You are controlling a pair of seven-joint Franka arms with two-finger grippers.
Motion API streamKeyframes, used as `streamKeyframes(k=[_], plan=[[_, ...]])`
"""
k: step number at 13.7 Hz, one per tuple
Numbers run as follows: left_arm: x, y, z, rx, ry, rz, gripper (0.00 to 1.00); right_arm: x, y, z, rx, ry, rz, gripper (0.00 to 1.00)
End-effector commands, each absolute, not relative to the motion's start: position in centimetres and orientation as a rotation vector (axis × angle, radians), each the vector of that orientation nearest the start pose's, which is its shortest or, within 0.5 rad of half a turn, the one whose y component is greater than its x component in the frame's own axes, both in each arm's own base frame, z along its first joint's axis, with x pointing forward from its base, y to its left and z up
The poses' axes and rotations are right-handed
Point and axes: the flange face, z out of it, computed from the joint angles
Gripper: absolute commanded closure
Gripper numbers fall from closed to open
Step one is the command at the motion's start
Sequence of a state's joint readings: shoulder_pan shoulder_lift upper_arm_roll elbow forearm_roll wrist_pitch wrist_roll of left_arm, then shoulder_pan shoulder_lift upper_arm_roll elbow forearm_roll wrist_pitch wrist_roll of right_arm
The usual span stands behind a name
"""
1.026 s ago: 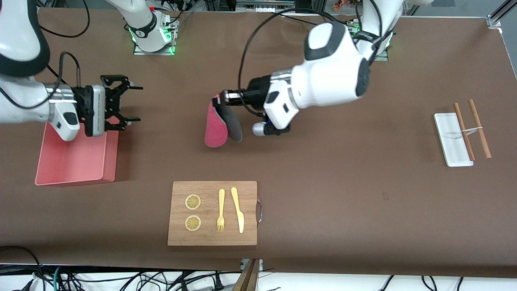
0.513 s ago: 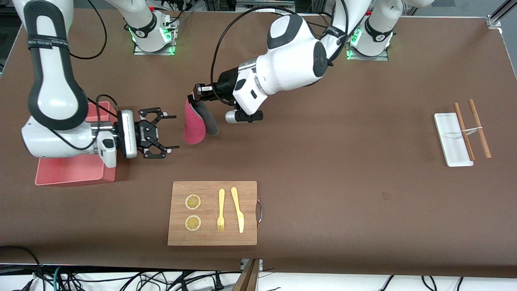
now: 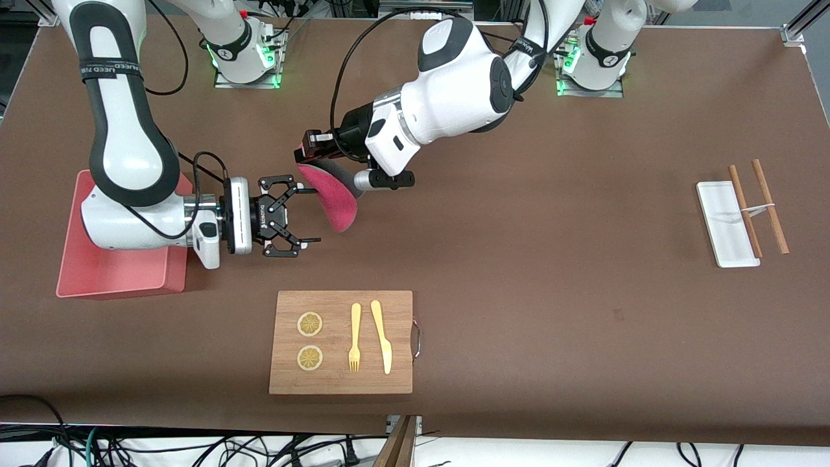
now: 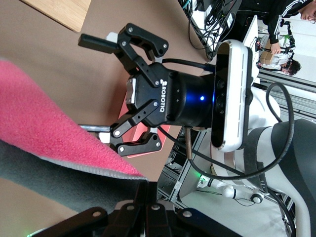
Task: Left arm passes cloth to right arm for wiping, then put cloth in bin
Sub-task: 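Move the left gripper toward the cloth while the right gripper approaches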
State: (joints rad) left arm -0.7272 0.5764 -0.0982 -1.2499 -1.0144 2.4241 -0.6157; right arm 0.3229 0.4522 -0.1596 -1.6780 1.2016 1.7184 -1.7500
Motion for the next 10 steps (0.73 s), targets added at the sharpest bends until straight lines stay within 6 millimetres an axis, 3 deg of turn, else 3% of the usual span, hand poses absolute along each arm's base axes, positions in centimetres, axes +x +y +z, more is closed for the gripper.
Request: streamKeyframes(k=[1,4,7,10], plan=[[53.0,-55.1,49.7,2.044,0.457,-0.230,1.00,60.1,20.3,35.3,-1.554,-1.336,-0.587,0.00],[53.1,-55.0,49.7,2.045,0.459,-0.227,1.00,59.9,18.0,34.6,-1.527,-1.357,-0.587,0.00],[53.4,-54.5,50.2,2.038,0.462,-0.223,1.00,59.6,14.1,34.1,-1.510,-1.427,-0.545,0.00],[53.6,-54.3,50.2,2.040,0.464,-0.221,1.00,58.5,13.5,33.9,-1.468,-1.439,-0.489,0.00]])
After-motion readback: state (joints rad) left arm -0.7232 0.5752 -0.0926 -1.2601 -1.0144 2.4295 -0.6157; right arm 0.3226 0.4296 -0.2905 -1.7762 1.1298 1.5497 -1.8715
